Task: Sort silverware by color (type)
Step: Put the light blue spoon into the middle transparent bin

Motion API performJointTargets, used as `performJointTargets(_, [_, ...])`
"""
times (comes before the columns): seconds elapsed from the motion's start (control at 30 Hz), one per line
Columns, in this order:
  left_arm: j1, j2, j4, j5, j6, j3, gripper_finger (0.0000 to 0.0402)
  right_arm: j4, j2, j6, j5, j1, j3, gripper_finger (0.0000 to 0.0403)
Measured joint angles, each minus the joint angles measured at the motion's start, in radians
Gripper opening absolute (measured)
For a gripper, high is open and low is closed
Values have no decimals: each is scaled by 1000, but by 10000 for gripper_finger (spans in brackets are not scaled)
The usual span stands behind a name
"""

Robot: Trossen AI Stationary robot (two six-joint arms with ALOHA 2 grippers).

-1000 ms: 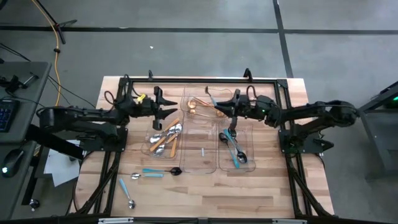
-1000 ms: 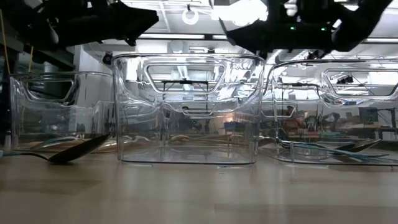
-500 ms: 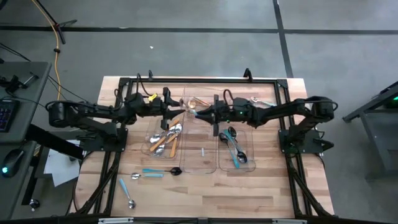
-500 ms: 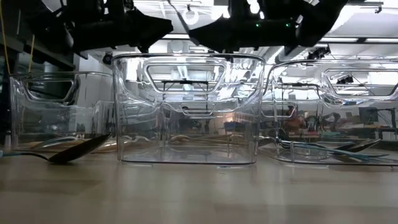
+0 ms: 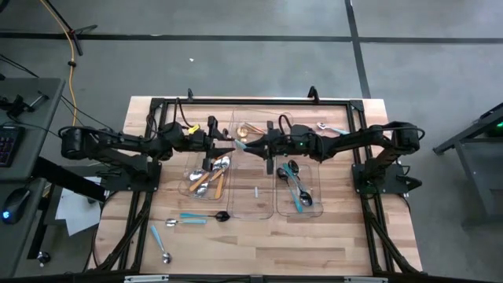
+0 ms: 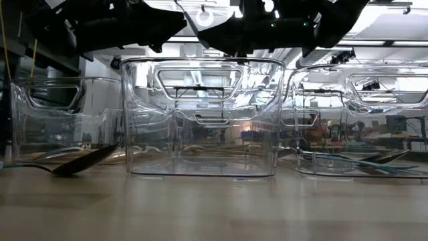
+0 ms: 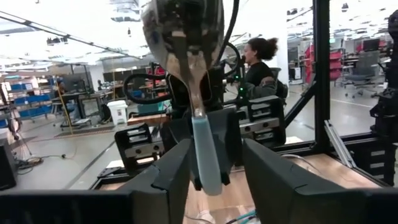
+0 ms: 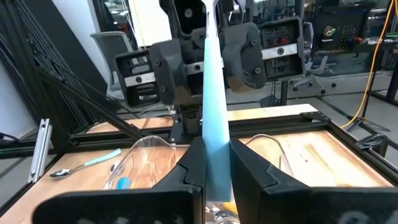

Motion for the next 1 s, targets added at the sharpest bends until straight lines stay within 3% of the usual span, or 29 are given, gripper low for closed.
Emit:
performJointTargets(0.33, [-8, 19, 7, -12, -32, 30, 196, 11, 0, 0, -15, 0, 0, 30])
performJointTargets(0.73, [-31, 84, 1, -12, -17, 77, 201, -1, 0, 0, -34, 0, -1, 30])
performJointTargets(0.87, [-31, 85, 0, -12, -17, 78, 178, -3, 0, 0, -36, 0, -1, 30])
performJointTargets(1.0, [-31, 85, 0, -46, -16, 78, 113, -8, 0, 0, -36, 0, -1, 30])
